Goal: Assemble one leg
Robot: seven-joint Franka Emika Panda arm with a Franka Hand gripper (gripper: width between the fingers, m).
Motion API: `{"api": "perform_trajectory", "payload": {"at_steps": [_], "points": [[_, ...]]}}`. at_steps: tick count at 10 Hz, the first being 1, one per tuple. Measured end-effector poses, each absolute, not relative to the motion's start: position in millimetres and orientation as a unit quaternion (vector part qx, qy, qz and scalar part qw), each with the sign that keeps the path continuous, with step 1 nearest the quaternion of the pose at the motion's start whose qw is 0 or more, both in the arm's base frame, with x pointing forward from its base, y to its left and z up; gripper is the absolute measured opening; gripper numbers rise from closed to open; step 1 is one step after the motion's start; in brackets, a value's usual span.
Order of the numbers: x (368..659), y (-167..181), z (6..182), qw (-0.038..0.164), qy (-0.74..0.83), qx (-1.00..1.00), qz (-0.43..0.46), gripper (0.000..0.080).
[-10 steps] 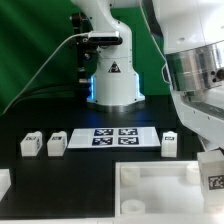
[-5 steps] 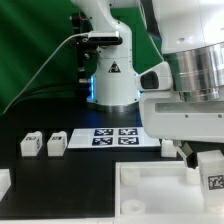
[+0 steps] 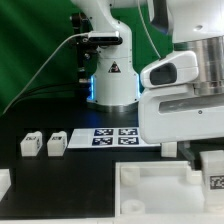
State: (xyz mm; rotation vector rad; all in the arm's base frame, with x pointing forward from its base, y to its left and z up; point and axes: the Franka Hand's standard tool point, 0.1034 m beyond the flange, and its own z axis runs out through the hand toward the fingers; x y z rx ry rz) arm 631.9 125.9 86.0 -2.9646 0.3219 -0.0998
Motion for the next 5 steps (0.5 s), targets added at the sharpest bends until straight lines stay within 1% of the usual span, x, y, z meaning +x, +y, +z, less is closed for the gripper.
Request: {"api": "perform_trajectory", "payload": {"at_steps": [1,2,4,5], "points": [[631.9,125.4,85.9,0.079,0.107,-0.991,-0.033,0.0393],[632.0,124.6,85.8,0.078,0.108,-0.990,-0.033,0.0317],[632.6,123.5,85.9,0.086,0.200,-0.976,-0.026,0.0318],[634.8,121.0,86.3,0.097,0.267,-0.958,-0.024,0.0318]]}}
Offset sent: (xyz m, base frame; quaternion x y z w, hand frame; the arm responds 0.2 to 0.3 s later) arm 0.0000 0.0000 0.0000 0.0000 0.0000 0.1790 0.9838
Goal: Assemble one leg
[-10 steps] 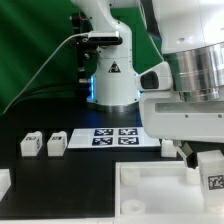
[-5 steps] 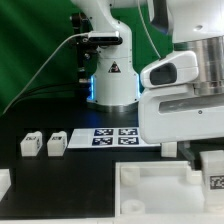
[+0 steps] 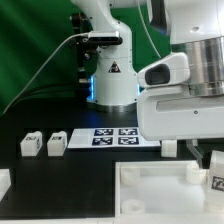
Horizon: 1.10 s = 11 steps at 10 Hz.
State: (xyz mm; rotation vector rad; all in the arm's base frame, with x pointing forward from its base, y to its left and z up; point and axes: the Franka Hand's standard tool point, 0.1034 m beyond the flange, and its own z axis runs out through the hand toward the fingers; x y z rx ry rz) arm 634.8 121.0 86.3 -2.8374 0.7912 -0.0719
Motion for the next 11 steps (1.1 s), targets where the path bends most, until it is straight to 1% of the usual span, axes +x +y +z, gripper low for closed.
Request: {"api": "perform_trajectory", "payload": {"at_steps": [4,7,9,10,11], "points": [[633.5,112.9,83.3,0.139,0.553,-0.821,-0.005,0.0318],[626.6,131.7,83.4,0.145,0.674,-0.724,0.027,0.0316],[625.7,135.6,83.2,0.145,0.696,-0.702,0.032,0.0306],[625.6,135.7,83.1,0.145,0.694,-0.705,0.032,0.0418],[625.5,135.8,83.0,0.145,0.682,-0.716,0.030,0.0418]]}}
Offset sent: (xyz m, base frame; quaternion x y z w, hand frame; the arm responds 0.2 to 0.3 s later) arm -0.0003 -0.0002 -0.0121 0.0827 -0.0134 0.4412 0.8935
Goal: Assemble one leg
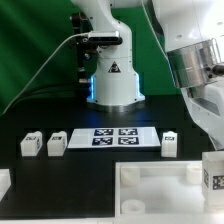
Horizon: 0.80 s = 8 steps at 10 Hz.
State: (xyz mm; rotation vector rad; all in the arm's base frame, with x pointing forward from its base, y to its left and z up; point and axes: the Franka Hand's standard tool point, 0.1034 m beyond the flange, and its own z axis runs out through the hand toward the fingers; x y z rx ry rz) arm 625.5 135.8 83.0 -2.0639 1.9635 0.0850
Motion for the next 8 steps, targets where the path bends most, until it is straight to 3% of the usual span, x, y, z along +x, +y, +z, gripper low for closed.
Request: {"api": "perform_trajectory", "payload": {"at_steps": [1,2,8], "points": [[624.9,134.6,82.5,0.143,0.649,-0.747,0.024,0.0551],[624.0,132.2,81.7,0.142,0.606,-0.782,0.019,0.0629],[626.0,123.6,81.5,0.130,0.302,-0.944,-0.034,0.0649]]}}
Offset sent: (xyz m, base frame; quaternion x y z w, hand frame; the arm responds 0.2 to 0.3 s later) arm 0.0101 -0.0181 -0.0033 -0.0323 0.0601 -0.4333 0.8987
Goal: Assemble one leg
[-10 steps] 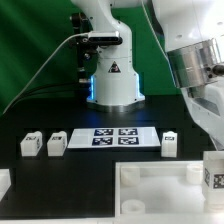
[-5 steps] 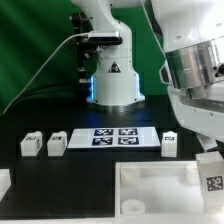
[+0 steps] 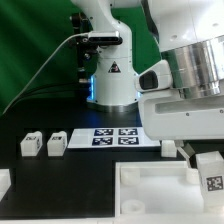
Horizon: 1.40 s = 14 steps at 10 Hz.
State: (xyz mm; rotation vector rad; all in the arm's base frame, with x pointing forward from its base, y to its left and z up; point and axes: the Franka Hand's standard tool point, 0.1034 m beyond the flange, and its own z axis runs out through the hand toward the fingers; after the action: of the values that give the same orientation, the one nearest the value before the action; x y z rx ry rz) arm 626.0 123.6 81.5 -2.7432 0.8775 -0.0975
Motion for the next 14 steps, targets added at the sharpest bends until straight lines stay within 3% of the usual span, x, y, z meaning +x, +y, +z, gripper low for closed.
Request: {"api": "perform_trajectory", "payload": {"at_steps": [3,5,6,7,8,9,11,14], "points": [[631.1,121.1,85.9,0.101,0.164,-0.980,-0.051,0.0649],[630.2,121.1,84.9,0.102,0.181,-0.977,-0.048,0.0649],[630.2,120.9,84.9,0.102,0.178,-0.977,-0.049,0.0547],[630.2,121.2,84.9,0.103,0.187,-0.976,-0.048,0.0547],[629.9,122.6,84.9,0.109,0.243,-0.963,-0.041,0.0363],[630.3,121.9,85.1,0.111,0.294,-0.949,-0.036,0.0317],[631.1,120.3,85.2,0.122,0.397,-0.909,-0.026,0.0317],[631.2,113.0,84.4,0.161,0.604,-0.781,-0.021,0.0317]]}}
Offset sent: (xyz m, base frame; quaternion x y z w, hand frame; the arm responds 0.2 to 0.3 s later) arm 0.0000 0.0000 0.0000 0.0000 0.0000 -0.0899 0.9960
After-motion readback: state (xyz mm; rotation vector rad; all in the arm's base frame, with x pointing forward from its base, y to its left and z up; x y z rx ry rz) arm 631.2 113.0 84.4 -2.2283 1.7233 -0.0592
